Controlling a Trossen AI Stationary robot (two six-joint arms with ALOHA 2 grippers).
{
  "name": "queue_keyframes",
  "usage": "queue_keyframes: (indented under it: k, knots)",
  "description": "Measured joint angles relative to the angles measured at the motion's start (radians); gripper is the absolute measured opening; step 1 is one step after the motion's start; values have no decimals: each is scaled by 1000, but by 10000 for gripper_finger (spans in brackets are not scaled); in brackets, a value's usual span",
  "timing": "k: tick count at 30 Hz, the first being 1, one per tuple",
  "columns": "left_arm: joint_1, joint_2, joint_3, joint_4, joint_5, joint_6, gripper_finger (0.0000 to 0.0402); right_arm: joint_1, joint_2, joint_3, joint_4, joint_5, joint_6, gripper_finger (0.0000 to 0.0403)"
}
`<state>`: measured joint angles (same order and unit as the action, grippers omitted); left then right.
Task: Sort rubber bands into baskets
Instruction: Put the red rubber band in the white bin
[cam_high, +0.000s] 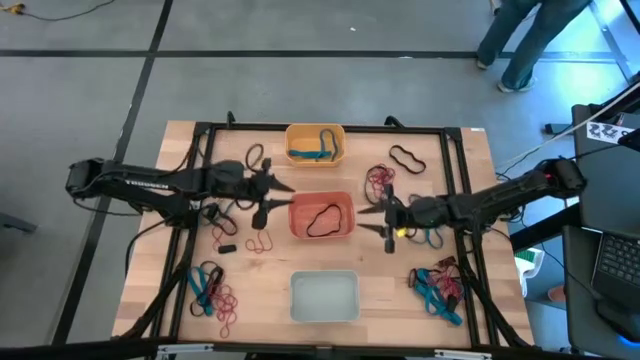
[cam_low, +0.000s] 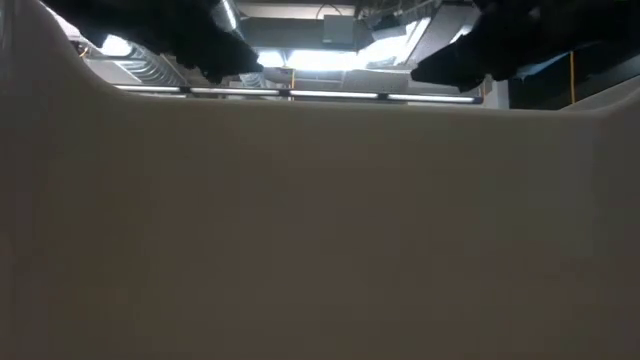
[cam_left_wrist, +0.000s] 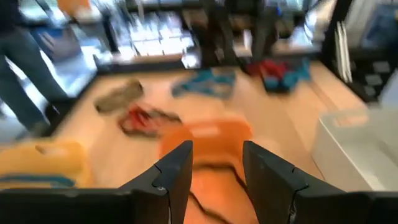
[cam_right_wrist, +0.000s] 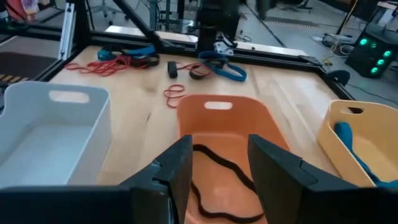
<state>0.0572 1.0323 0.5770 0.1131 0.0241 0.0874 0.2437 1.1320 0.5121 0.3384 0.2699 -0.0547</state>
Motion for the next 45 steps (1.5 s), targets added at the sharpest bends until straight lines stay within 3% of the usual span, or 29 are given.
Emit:
queue_keyframes:
  k: [7,20,33,45]
  knots:
    - [-176,-1,0,-176,-96,-25,138,3,0,0,-3,45,-2,156]
    - [-384,40,0,-358,-128,-263,138,4,0,0,-11,86,-2,156]
    - [-418,177,1,-535,-130,-422,138,4,1,1,-27,89,-2,156]
    - [-419,323,1,-521,-92,-468,138,4,5,1,-27,115,-2,156]
